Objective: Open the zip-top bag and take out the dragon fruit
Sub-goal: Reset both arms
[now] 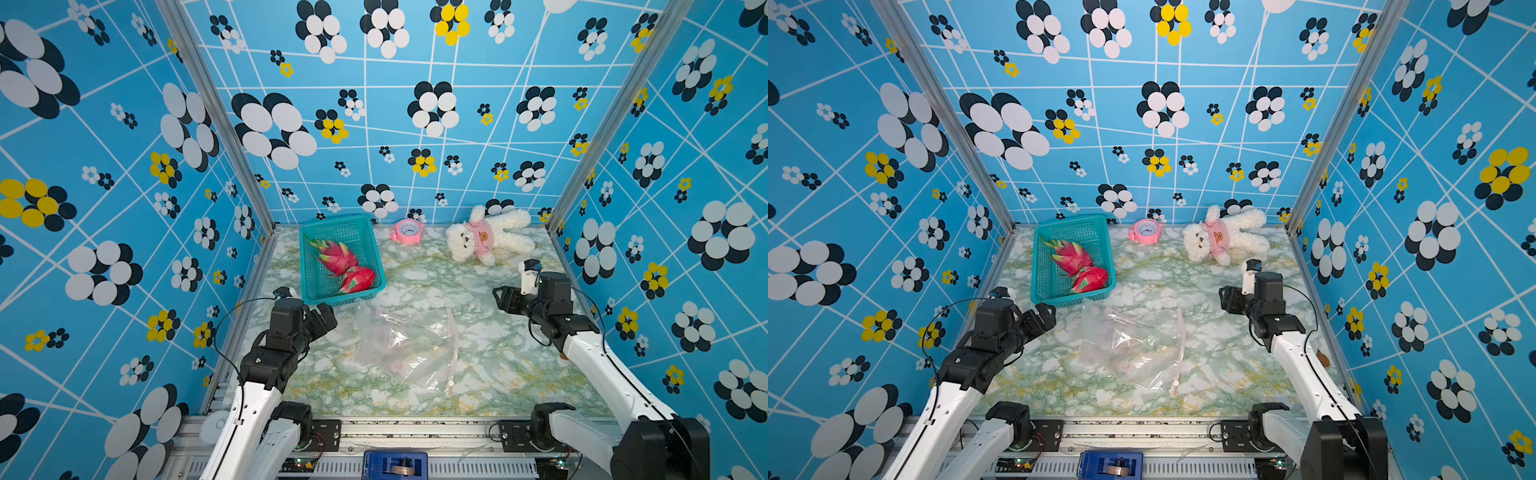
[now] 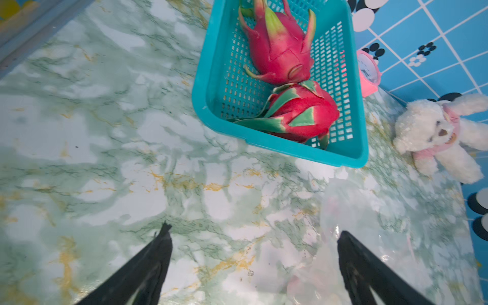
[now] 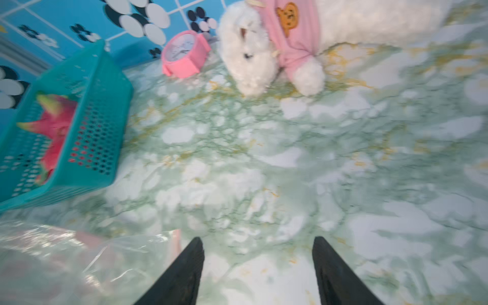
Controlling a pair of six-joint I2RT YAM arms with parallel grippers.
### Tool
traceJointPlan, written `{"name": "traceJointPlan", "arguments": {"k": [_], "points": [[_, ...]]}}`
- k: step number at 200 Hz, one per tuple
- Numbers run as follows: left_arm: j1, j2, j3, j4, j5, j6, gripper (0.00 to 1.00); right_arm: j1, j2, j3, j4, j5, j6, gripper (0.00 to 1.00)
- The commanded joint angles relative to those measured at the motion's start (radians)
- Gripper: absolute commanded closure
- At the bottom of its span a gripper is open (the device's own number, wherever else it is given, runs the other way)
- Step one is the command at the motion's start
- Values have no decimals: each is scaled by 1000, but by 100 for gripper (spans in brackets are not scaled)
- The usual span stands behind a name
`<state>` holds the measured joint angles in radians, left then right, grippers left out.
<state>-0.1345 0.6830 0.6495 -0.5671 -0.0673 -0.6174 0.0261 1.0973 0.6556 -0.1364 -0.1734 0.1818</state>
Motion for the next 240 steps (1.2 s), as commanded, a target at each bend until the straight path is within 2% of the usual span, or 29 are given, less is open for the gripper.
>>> {"name": "traceJointPlan", "arguments": {"k": [1,17,32,63,91,129,156,179,186,187,191,193,215,240], "points": [[40,1,-48,116,-129,92,1,-8,42,-56,229,26,-122,32],[76,22,-65,169,-136,156,1,-8,104,-82,357,11,-145,32],[99,35,-96,249,-139,210,1,-9,180,-95,470,62,-165,32],[120,40,-203,494,-150,299,0,-35,354,-104,635,44,-218,32],[126,72,-287,710,-154,396,1,-50,409,-150,793,49,-198,33],[133,293,-330,976,-114,420,0,-69,430,-280,1028,42,-190,33],[133,496,-305,1147,-103,470,0,-69,439,-273,1031,89,-174,32],[134,650,-261,1245,-49,530,1,-59,438,-263,1007,176,-153,26],[136,681,-231,1224,-41,530,1,-49,437,-260,998,198,-157,24],[136,682,-226,1221,-38,533,1,-48,437,-260,997,198,-158,23],[136,702,-212,1224,-26,539,1,-48,437,-260,997,201,-157,4],[136,713,-209,1232,-22,543,1,-48,437,-260,997,200,-157,1],[133,821,-202,1328,56,586,1,-46,437,-261,1002,204,-156,1],[135,849,-247,1426,93,594,1,-46,441,-264,1015,206,-156,1]]}}
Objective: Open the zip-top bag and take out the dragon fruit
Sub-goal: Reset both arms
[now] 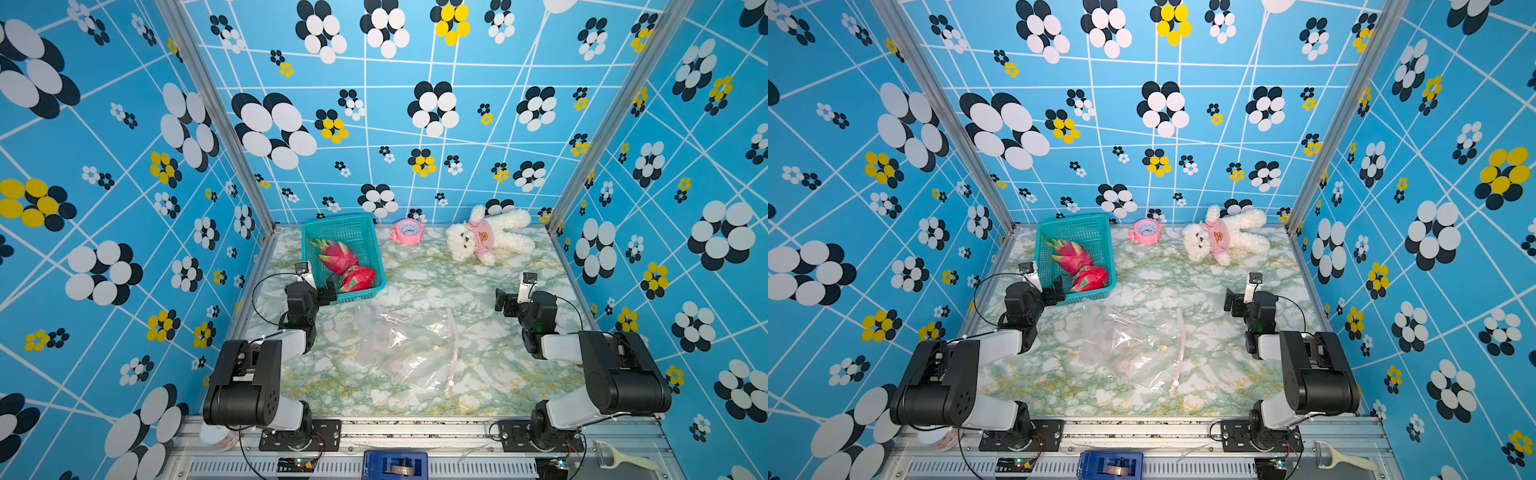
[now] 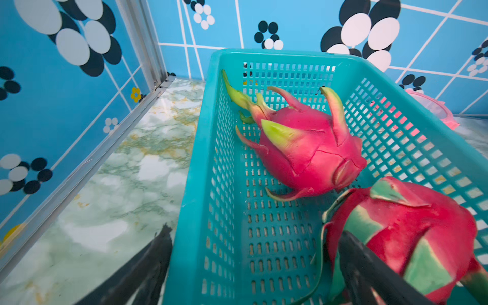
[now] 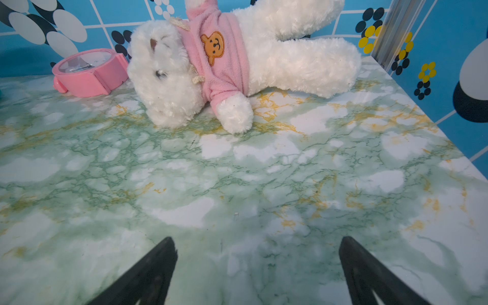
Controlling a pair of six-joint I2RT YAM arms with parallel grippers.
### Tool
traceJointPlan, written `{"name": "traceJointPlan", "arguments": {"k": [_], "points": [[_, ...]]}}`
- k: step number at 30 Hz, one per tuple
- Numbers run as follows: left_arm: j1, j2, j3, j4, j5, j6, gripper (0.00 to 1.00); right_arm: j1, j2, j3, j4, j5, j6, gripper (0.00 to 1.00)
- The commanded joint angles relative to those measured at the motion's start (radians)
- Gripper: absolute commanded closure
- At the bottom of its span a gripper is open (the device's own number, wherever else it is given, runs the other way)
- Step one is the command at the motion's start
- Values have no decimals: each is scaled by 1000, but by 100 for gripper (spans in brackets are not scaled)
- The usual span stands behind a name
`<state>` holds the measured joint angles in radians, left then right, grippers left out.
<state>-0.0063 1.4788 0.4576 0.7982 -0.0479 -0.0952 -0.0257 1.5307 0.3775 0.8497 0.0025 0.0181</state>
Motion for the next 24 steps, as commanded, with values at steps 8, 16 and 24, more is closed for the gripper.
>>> {"name": "traceJointPlan", "arguments": {"k": [8,16,24], "points": [[2,61,-66,88,69,81,1,6,17,4,64,31,10,1],[-3,60,-65,85,63,83,1,9,18,7,59,33,6,1],[-2,60,-64,85,63,83,1,15,19,6,62,45,3,1]]}}
